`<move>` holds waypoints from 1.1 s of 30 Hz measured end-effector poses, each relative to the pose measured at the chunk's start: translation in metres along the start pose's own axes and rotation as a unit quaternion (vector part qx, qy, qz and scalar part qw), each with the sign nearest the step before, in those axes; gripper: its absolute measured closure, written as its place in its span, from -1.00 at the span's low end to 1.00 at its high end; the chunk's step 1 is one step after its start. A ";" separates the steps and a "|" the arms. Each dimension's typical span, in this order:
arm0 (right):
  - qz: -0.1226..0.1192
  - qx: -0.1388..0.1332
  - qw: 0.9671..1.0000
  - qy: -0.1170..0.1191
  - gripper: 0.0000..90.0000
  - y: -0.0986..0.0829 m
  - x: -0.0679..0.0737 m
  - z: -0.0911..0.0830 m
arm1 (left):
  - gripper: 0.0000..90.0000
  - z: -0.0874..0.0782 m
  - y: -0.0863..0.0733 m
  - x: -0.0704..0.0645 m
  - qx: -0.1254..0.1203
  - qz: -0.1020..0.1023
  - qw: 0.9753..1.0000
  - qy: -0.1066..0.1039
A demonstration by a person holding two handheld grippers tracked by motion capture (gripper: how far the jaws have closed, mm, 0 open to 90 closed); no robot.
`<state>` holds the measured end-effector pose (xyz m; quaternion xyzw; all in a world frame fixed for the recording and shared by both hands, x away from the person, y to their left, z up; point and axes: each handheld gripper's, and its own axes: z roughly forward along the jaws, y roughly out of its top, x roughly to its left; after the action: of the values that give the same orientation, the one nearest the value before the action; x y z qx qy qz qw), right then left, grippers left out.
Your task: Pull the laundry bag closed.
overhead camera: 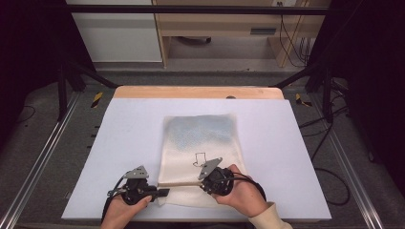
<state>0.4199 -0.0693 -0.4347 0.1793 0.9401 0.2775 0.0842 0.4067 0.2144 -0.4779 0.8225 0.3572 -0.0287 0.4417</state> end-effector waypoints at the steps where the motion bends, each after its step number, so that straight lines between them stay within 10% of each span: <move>1: -0.003 0.003 1.000 0.001 0.82 0.000 0.000 0.000 | 0.83 0.000 0.000 0.000 0.000 0.000 1.000 0.000; 33: 0.054 -0.022 0.998 -0.023 0.82 -0.038 -0.014 -0.025 | 0.83 -0.001 0.000 0.000 -0.004 -0.004 1.000 -0.002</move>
<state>0.4158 -0.1164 -0.4341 0.2341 0.9206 0.2980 0.0944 0.4065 0.2156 -0.4778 0.8191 0.3601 -0.0305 0.4455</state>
